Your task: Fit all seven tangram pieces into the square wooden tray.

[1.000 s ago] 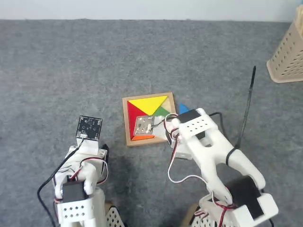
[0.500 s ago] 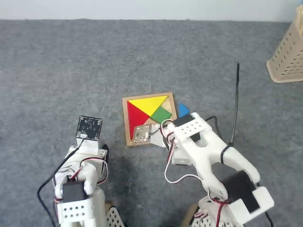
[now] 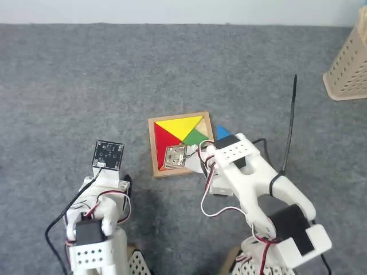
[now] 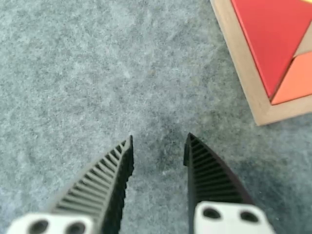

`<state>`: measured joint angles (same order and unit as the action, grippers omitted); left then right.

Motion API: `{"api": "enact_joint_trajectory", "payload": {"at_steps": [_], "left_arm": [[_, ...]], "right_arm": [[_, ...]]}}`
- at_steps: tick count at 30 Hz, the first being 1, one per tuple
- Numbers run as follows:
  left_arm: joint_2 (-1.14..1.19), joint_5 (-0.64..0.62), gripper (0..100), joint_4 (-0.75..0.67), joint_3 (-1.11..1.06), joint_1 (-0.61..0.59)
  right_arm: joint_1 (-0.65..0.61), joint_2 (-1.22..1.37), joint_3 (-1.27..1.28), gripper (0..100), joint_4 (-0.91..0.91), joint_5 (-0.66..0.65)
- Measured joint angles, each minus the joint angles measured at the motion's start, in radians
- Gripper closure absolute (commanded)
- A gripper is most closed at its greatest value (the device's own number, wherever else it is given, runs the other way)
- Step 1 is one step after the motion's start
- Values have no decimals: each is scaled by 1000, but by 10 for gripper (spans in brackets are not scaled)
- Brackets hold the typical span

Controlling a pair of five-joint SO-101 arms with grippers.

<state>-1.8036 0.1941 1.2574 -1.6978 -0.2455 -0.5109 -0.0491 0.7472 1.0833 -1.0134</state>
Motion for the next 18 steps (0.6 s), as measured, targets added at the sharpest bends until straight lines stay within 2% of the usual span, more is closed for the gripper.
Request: {"api": "enact_joint_trajectory", "payload": {"at_steps": [4,10,18], "left_arm": [[0,0,832,0,0,0],[0,0,832,0,0,0],[0,0,832,0,0,0]], "right_arm": [[-2,-32,5,893,48,0],[-3,-215,28,893,161,0],[-6,-295,9,893,204,0]]}}
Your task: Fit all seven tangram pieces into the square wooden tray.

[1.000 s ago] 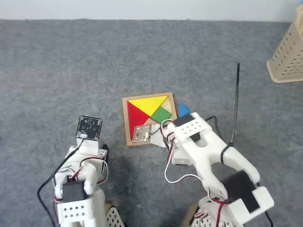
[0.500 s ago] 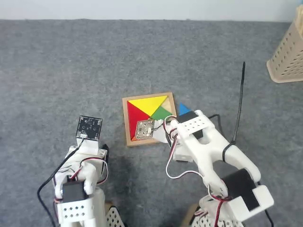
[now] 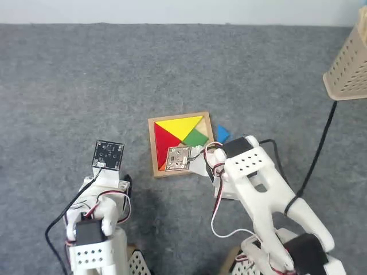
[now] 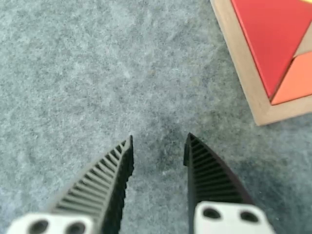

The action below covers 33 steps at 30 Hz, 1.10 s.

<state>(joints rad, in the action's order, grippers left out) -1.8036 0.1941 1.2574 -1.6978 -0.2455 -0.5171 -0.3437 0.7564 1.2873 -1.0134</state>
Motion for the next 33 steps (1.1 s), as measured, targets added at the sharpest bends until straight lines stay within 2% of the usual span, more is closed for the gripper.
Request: {"api": "enact_joint_trajectory", "payload": {"at_steps": [7,11,19,24,27,30,33], "left_arm": [[0,0,832,0,0,0],[0,0,832,0,0,0],[0,0,832,0,0,0],[0,0,832,0,0,0],[0,0,832,0,0,0],[0,0,832,0,0,0],[0,0,832,0,0,0]], "right_arm": [[-40,106,-276,893,100,-14],[-49,276,-443,893,147,-110],[-104,526,-591,897,153,-425],[-100,557,-700,898,180,-446],[-72,552,-756,898,201,-328],[-61,511,-766,906,232,-100],[-66,454,-760,996,250,141]]}}
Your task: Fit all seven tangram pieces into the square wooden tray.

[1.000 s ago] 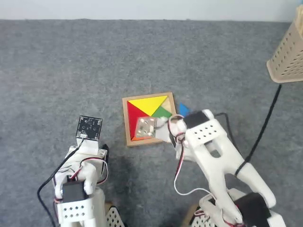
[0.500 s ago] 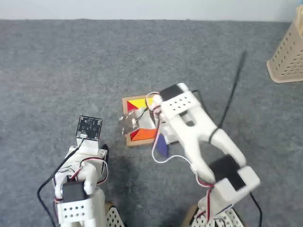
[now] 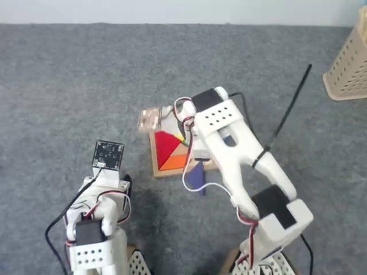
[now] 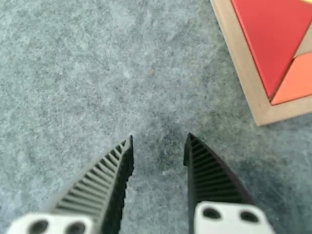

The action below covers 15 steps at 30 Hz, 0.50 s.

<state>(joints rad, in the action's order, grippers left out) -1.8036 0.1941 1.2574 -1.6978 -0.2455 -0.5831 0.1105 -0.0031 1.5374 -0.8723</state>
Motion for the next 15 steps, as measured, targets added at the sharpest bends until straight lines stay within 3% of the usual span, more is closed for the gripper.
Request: {"api": "enact_joint_trajectory", "payload": {"at_steps": [6,12,15], "left_arm": [[0,0,832,0,0,0],[0,0,832,0,0,0],[0,0,832,0,0,0]], "right_arm": [[-9,-216,244,991,-133,313],[-58,-522,680,991,-442,454],[-149,-578,819,991,-483,466]]}}
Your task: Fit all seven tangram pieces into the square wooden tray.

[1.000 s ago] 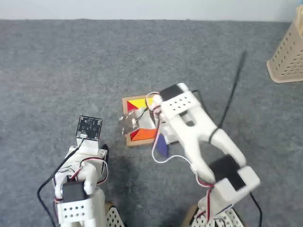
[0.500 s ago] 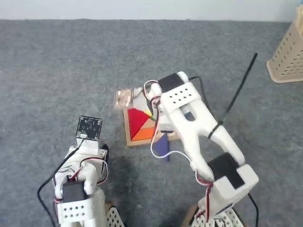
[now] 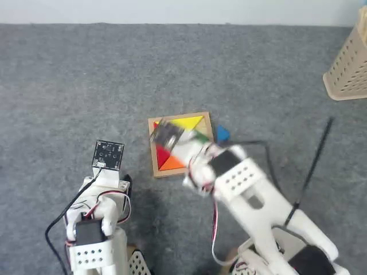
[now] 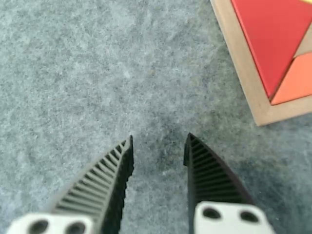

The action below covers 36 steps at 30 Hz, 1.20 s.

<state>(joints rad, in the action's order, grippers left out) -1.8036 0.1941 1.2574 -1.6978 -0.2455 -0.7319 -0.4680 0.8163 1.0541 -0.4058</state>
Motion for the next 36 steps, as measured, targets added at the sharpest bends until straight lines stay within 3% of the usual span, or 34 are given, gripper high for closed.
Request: {"api": "enact_joint_trajectory", "payload": {"at_steps": [6,20,26,36], "left_arm": [[0,0,832,0,0,0],[0,0,832,0,0,0],[0,0,832,0,0,0],[0,0,832,0,0,0]], "right_arm": [[-121,-18,91,991,0,5],[-124,-18,180,986,-74,21],[-58,-18,180,885,-74,86],[-63,87,153,879,-92,94]]}}
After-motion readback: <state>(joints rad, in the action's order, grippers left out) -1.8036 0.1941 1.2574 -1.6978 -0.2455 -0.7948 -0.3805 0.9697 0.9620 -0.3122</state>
